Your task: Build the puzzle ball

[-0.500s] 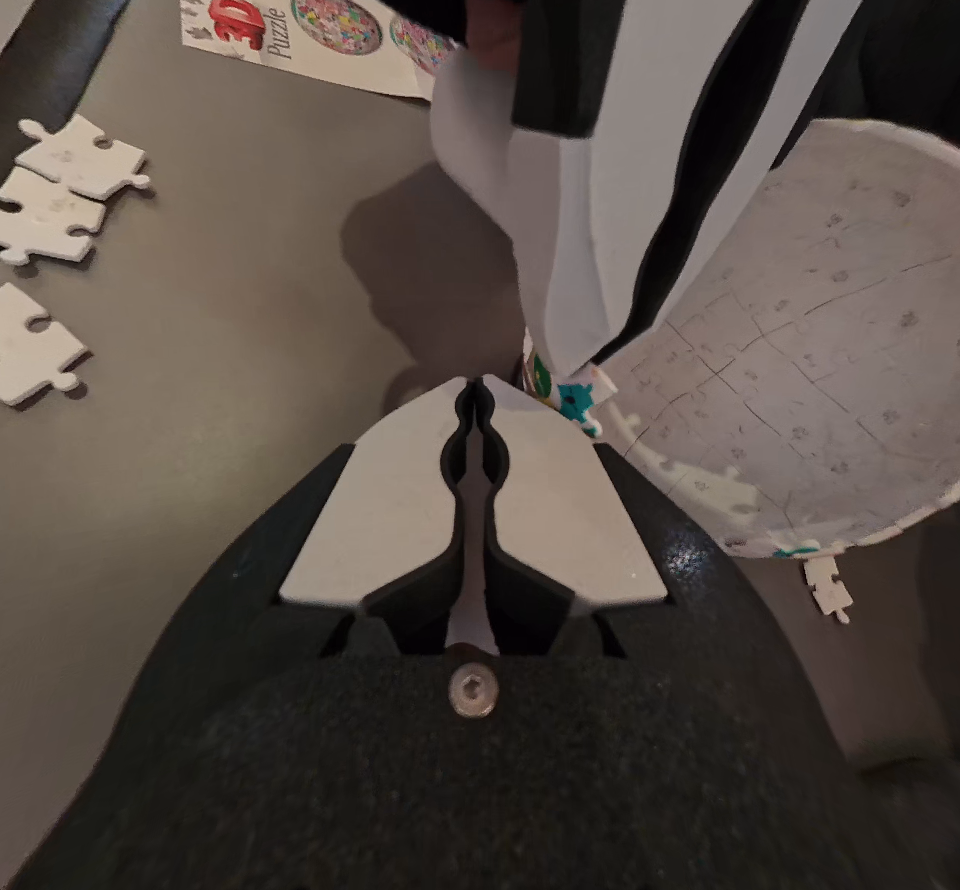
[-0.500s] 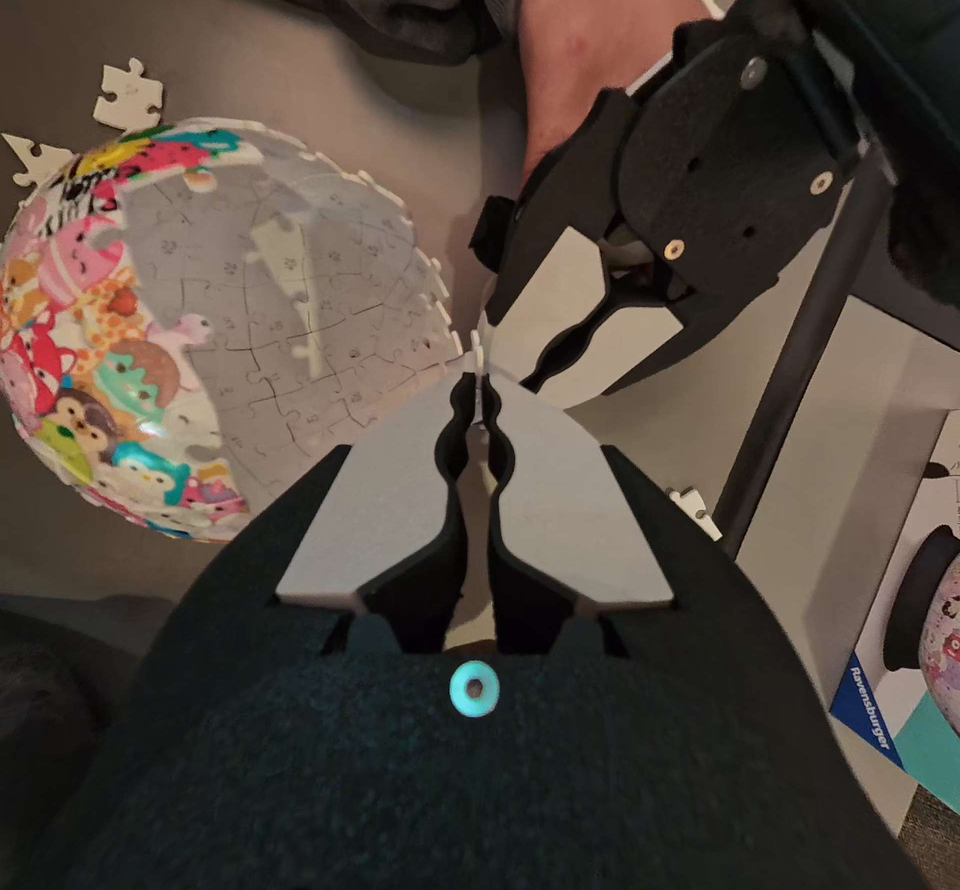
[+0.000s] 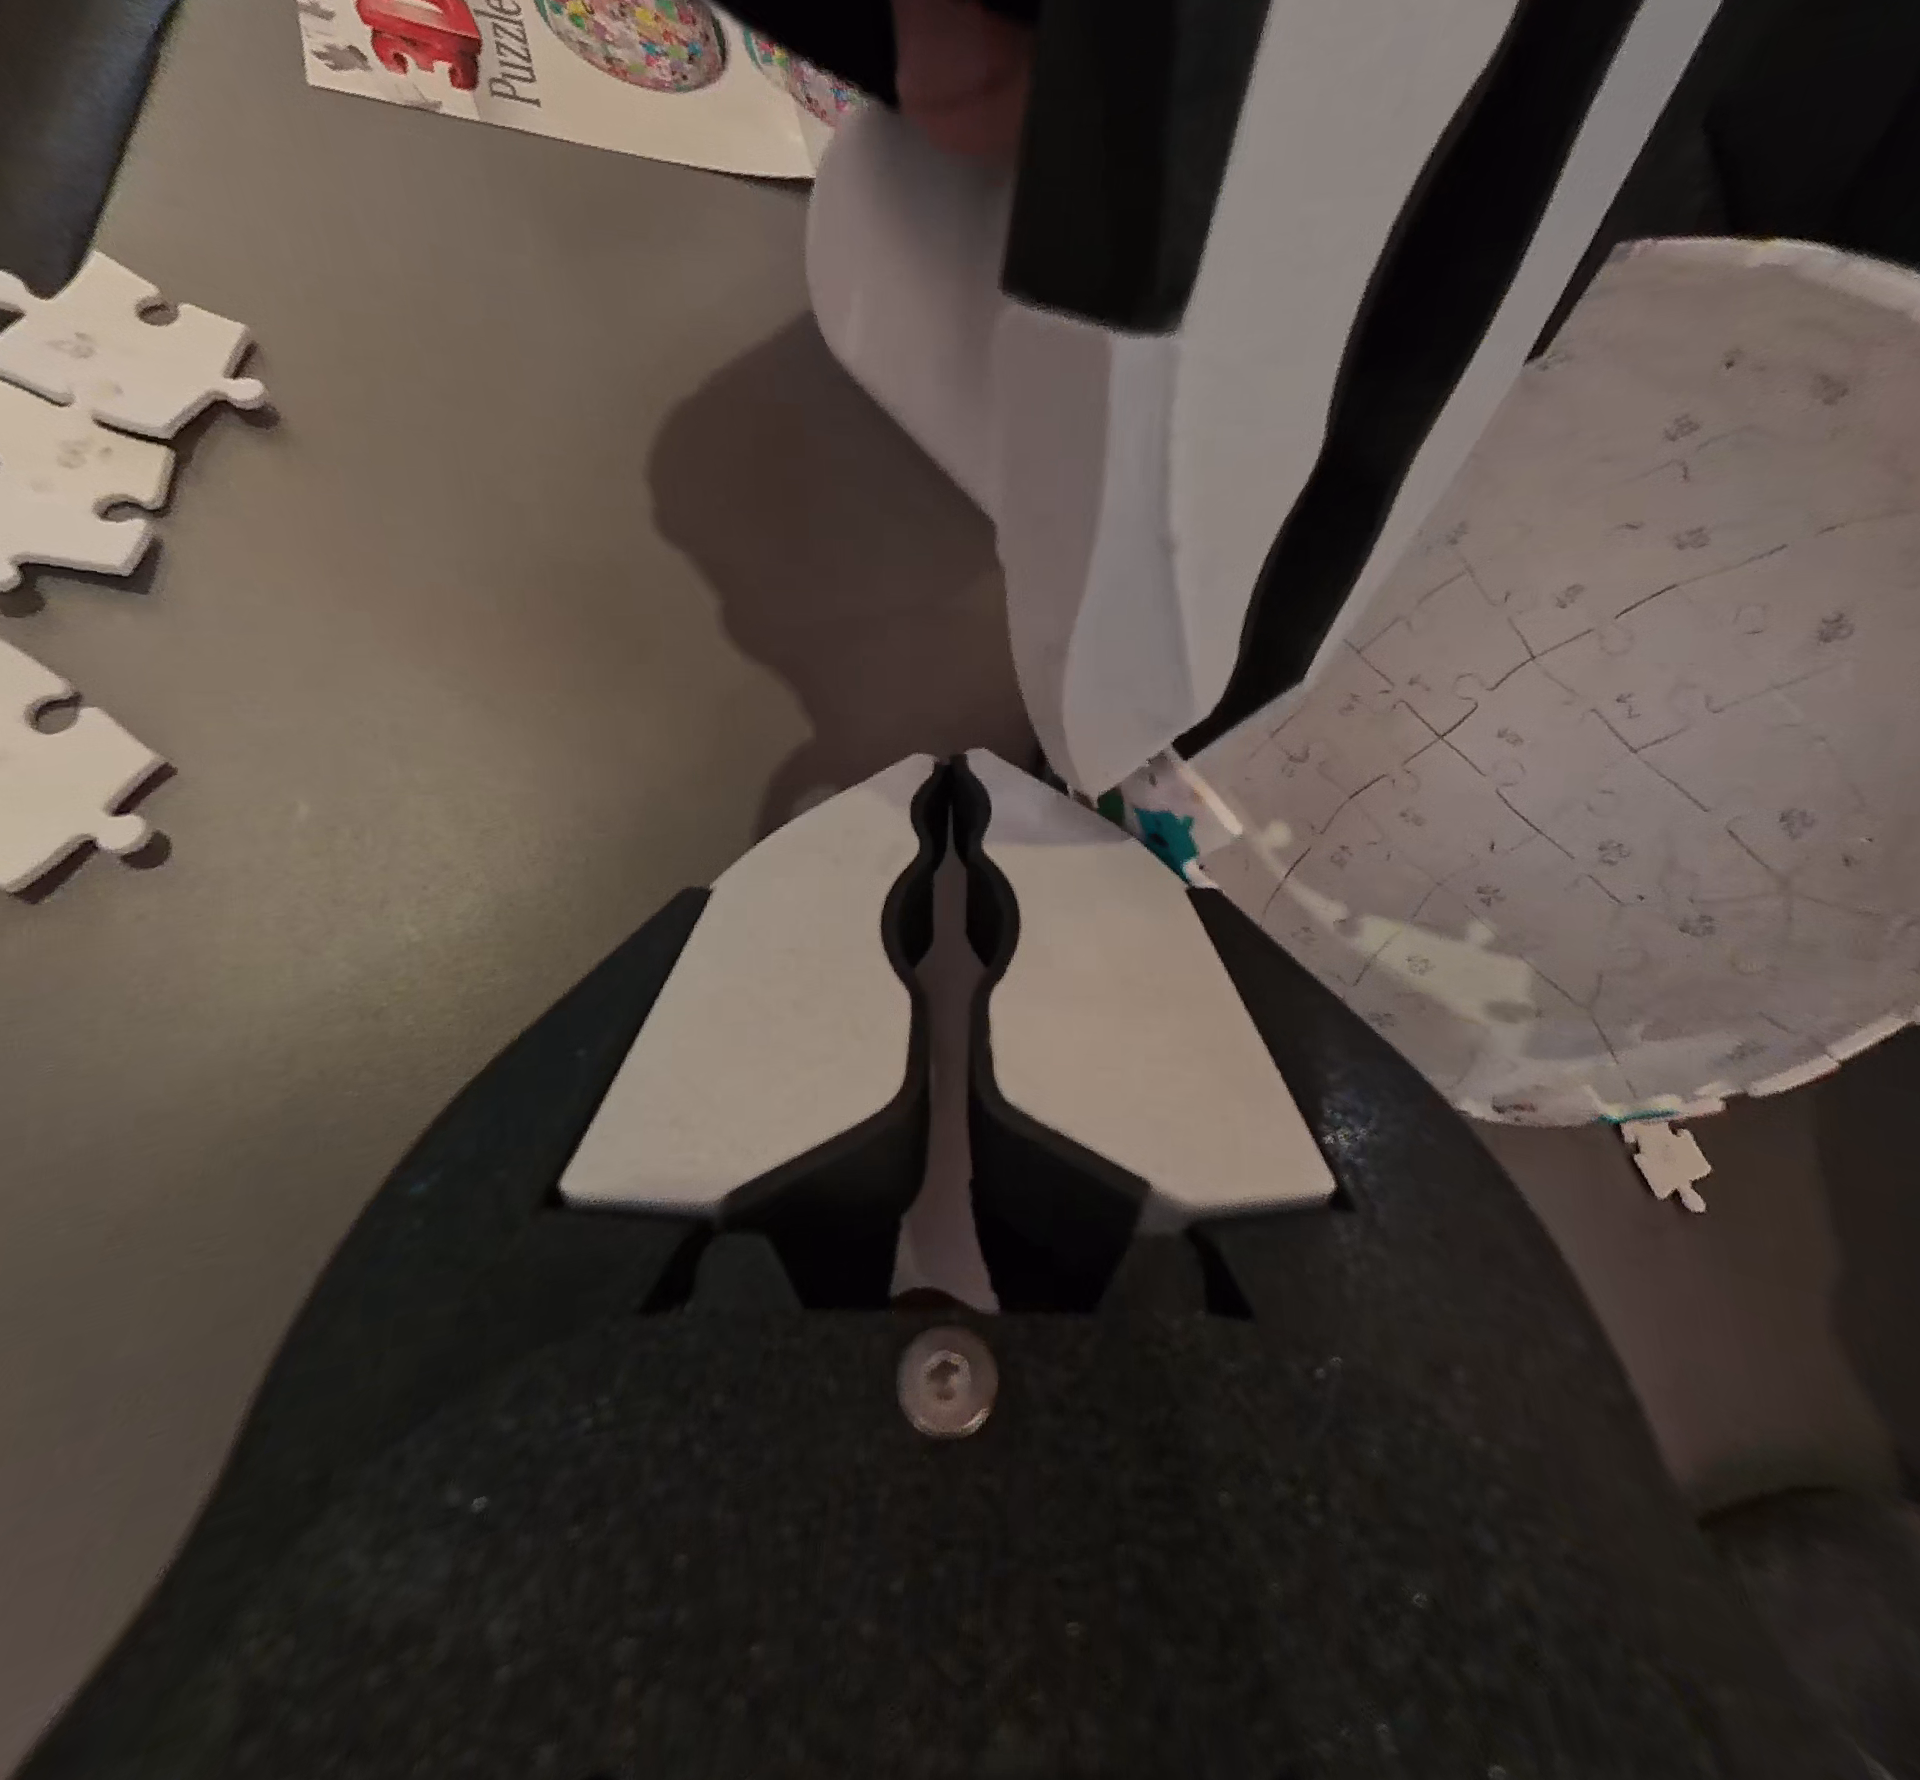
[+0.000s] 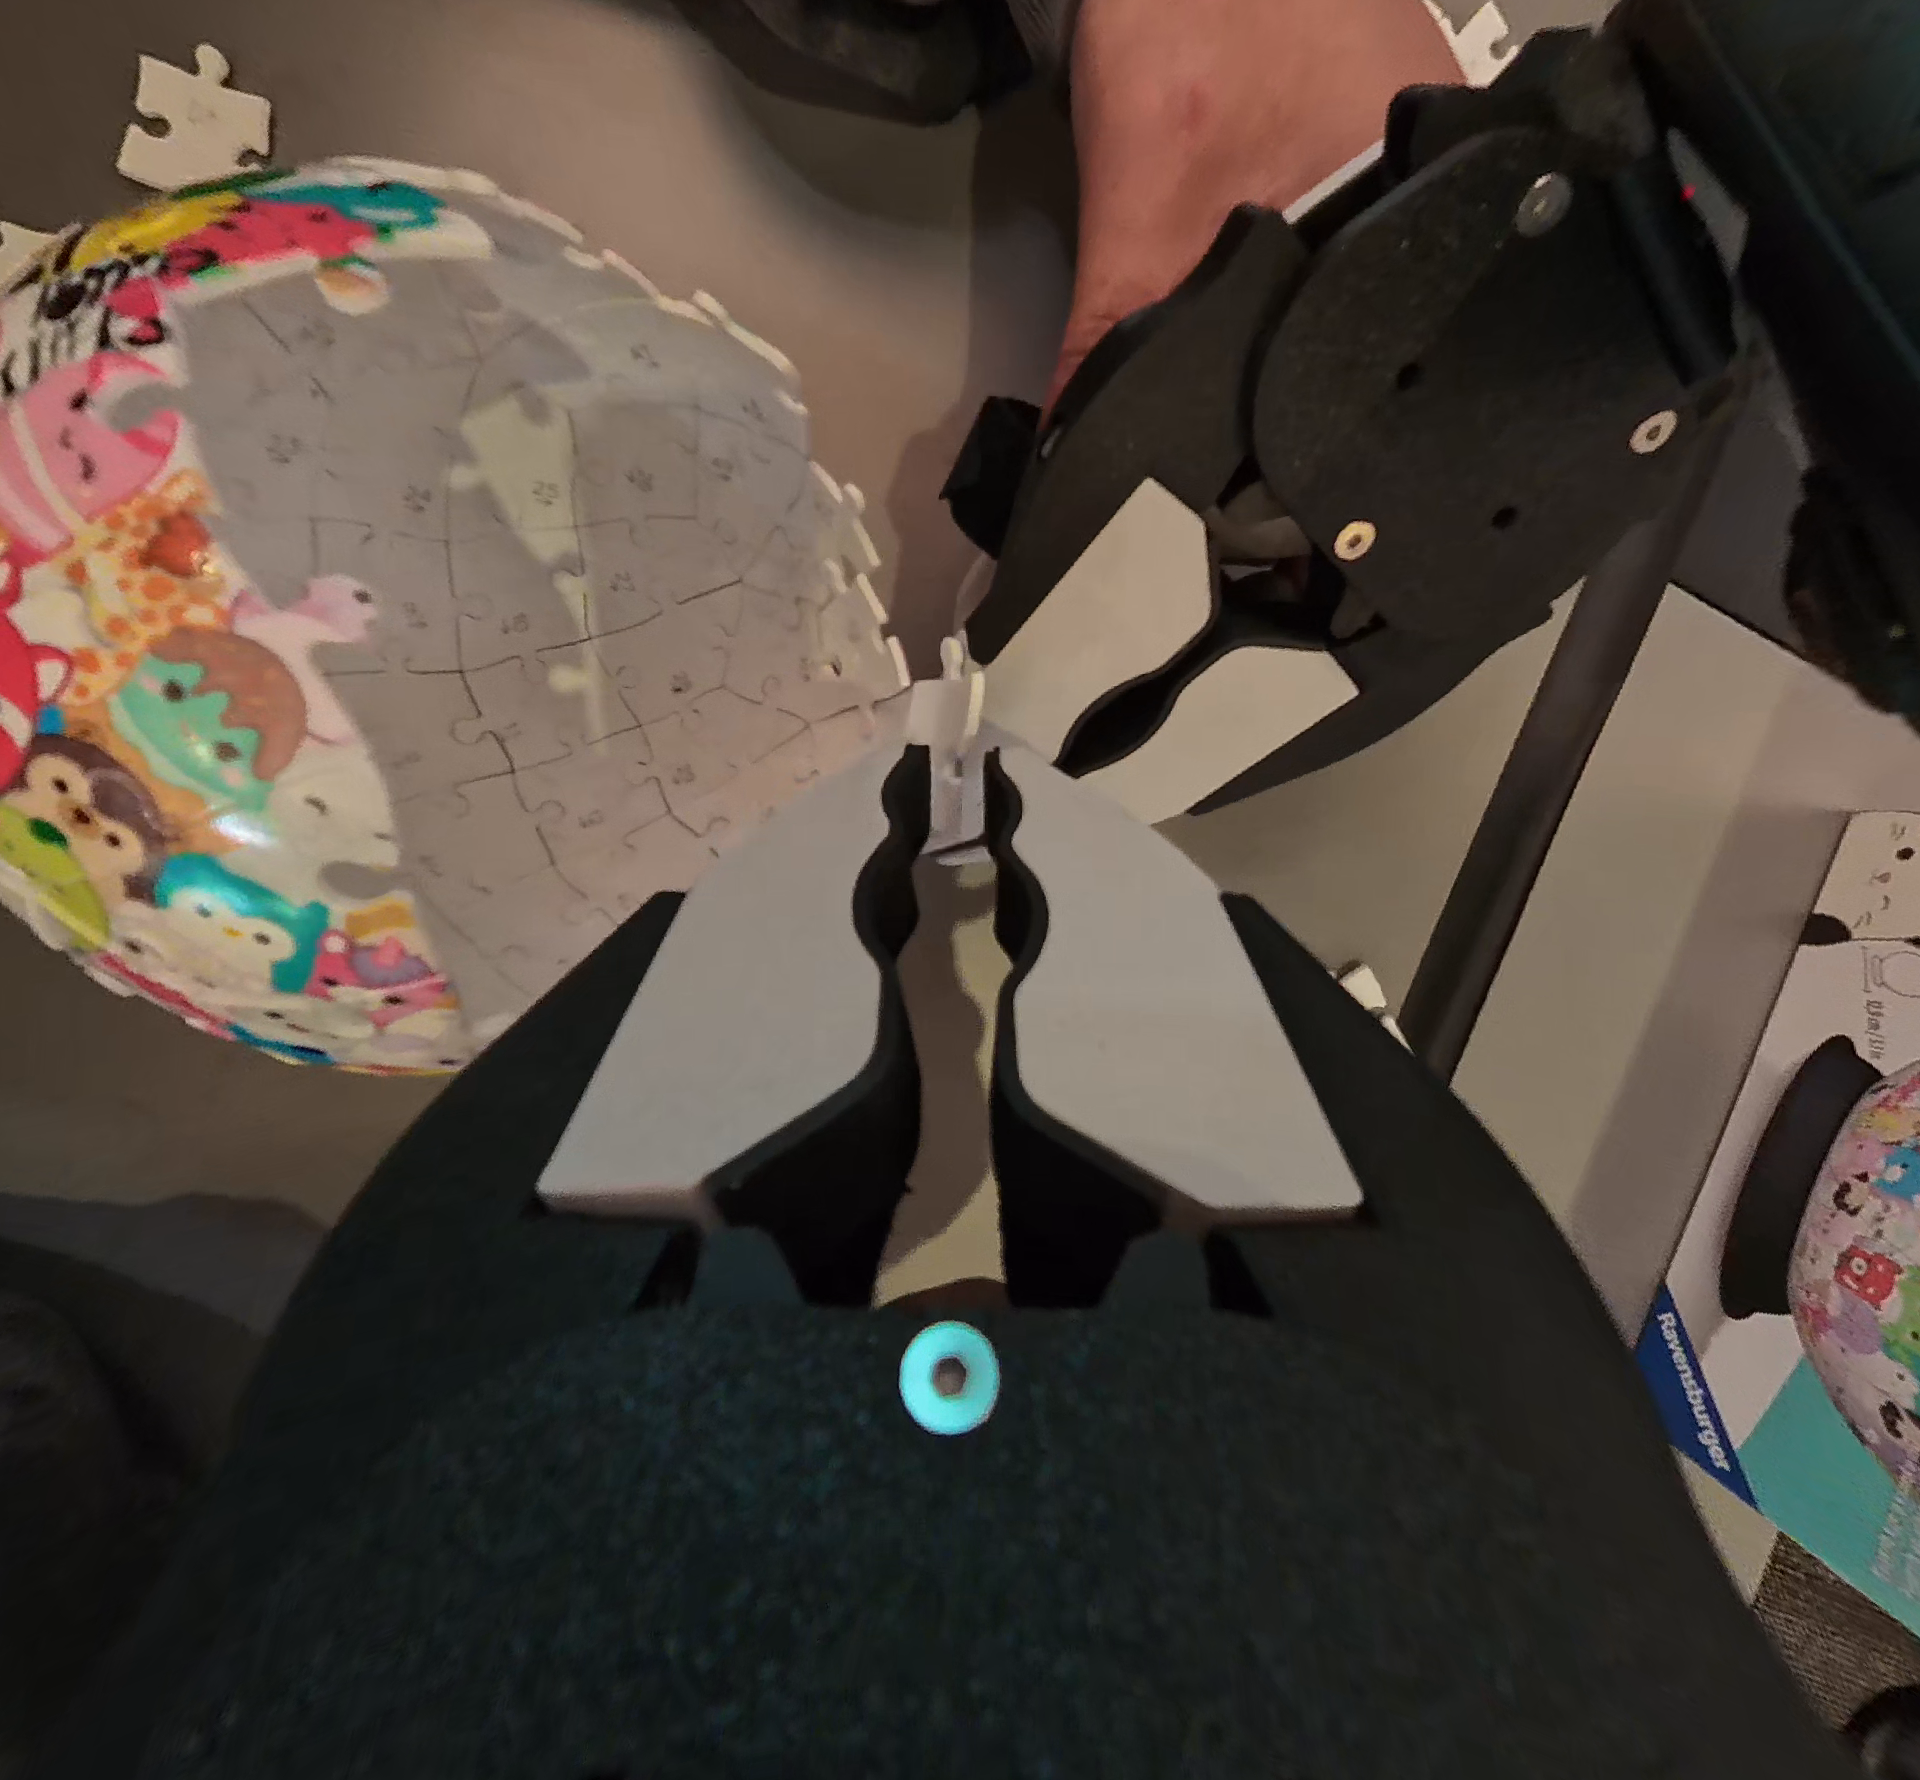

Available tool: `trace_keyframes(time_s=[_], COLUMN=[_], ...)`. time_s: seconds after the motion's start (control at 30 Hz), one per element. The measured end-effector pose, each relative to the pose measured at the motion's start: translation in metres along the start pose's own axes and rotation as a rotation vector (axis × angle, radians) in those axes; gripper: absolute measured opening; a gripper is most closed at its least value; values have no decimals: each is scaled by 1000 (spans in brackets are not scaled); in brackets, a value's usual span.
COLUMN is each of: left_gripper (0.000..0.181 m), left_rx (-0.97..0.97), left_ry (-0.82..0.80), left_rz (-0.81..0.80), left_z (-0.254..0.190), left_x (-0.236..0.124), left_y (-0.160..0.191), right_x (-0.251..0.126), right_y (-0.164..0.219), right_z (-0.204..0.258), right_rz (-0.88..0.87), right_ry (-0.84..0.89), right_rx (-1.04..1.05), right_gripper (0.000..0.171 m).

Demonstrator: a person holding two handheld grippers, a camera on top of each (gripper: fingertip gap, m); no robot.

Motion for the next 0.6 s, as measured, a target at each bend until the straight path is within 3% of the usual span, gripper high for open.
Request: trace_keyframes(time_s=[0.13, 0.33, 0.6], left_gripper=[0, 0, 0], left_rx=[-1, 10, -49], left_ry=[-9, -74, -164], left_rz=[-5, 3, -109], left_z=[1, 9, 9], left_x=[0, -4, -35], left_y=[0, 4, 15], right_x=[2, 3, -6], right_y=[0, 3, -4], right_z=[1, 1, -3], right_rz=[6, 9, -28], right_ry=[-8, -34, 4], right_rx=[13, 60, 58], right_gripper=[18, 18, 20])
Point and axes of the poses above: each gripper's, where its closed fingertips meet, x out along the fingers, y out of its underside, z = x × y across the jaws, the point moved 1 cm from there along -x, back along the fingers, and after that the axes turned 10 degrees about -y, right-handed, at the moved point
